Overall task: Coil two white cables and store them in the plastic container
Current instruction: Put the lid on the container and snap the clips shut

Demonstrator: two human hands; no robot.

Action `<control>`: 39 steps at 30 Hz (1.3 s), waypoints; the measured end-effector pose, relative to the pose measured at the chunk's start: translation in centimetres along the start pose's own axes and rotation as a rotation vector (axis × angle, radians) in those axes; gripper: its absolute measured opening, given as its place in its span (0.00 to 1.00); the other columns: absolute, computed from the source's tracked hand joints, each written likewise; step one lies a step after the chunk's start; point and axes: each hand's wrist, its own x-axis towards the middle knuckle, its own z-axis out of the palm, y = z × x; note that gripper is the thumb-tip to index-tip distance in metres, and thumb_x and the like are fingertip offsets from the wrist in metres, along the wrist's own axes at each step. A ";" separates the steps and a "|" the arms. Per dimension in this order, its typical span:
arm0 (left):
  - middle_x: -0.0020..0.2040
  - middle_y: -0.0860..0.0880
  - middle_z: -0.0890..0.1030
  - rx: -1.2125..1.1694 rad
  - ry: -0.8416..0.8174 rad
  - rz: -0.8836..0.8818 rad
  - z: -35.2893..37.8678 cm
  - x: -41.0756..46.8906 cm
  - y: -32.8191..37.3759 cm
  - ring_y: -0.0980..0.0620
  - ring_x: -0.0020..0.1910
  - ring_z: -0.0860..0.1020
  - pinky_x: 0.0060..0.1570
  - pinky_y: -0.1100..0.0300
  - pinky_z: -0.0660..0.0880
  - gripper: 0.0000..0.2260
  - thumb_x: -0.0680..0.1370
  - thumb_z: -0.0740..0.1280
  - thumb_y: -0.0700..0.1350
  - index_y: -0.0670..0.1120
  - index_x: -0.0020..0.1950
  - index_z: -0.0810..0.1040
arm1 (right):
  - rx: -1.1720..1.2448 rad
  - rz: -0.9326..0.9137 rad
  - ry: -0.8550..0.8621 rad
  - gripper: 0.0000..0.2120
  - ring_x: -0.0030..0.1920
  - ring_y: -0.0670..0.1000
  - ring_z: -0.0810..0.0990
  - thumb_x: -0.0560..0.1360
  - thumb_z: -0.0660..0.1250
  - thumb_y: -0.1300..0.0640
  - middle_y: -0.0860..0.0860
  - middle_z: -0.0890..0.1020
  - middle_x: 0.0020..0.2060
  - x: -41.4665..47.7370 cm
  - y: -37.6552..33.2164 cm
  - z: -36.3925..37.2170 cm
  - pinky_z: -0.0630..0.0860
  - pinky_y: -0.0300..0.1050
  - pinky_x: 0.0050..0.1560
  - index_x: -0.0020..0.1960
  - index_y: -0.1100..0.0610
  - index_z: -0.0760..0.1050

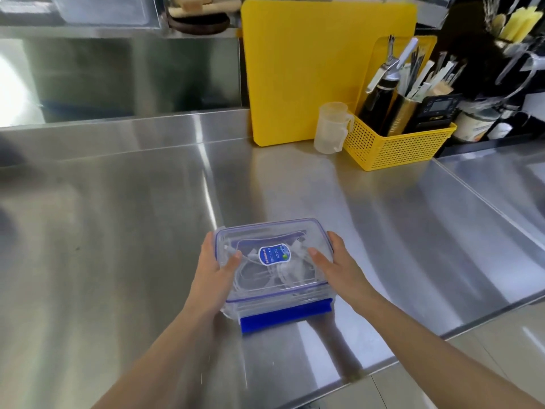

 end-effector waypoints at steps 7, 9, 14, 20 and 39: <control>0.51 0.69 0.69 -0.052 -0.005 -0.046 0.5 -0.6 -0.8 0.69 0.50 0.72 0.44 0.78 0.69 0.15 0.79 0.63 0.45 0.65 0.53 0.62 | 0.034 -0.023 0.019 0.16 0.45 0.43 0.75 0.76 0.61 0.49 0.45 0.71 0.52 -0.2 0.5 0.3 0.73 0.32 0.38 0.61 0.46 0.59; 0.53 0.66 0.72 -0.039 0.006 -0.061 0.5 -0.4 -1.2 0.61 0.54 0.74 0.52 0.66 0.72 0.16 0.78 0.63 0.45 0.67 0.53 0.64 | 0.051 -0.004 0.028 0.20 0.49 0.46 0.74 0.76 0.61 0.49 0.45 0.71 0.54 -0.1 0.7 0.3 0.73 0.33 0.39 0.65 0.49 0.59; 0.53 0.65 0.71 -0.040 0.023 -0.082 0.7 0.4 -1.3 0.57 0.56 0.73 0.50 0.64 0.71 0.17 0.78 0.63 0.43 0.61 0.61 0.63 | 0.104 0.047 0.051 0.21 0.50 0.48 0.75 0.76 0.61 0.49 0.47 0.73 0.55 0.4 0.9 0.5 0.74 0.35 0.38 0.66 0.50 0.61; 0.55 0.54 0.77 -0.068 0.070 -0.160 0.4 2.0 -1.0 0.51 0.52 0.79 0.49 0.55 0.78 0.11 0.76 0.66 0.44 0.58 0.54 0.70 | 0.116 0.050 0.058 0.21 0.51 0.49 0.76 0.76 0.62 0.50 0.47 0.73 0.55 1.9 0.2 0.7 0.76 0.38 0.40 0.66 0.50 0.62; 0.58 0.46 0.76 0.377 0.049 -0.319 0.0 2.4 -1.1 0.44 0.55 0.76 0.57 0.49 0.72 0.24 0.79 0.49 0.60 0.45 0.66 0.65 | 0.084 0.032 -0.028 0.24 0.51 0.49 0.75 0.75 0.63 0.48 0.48 0.72 0.57 3.2 0.5 0.8 0.76 0.37 0.42 0.66 0.51 0.58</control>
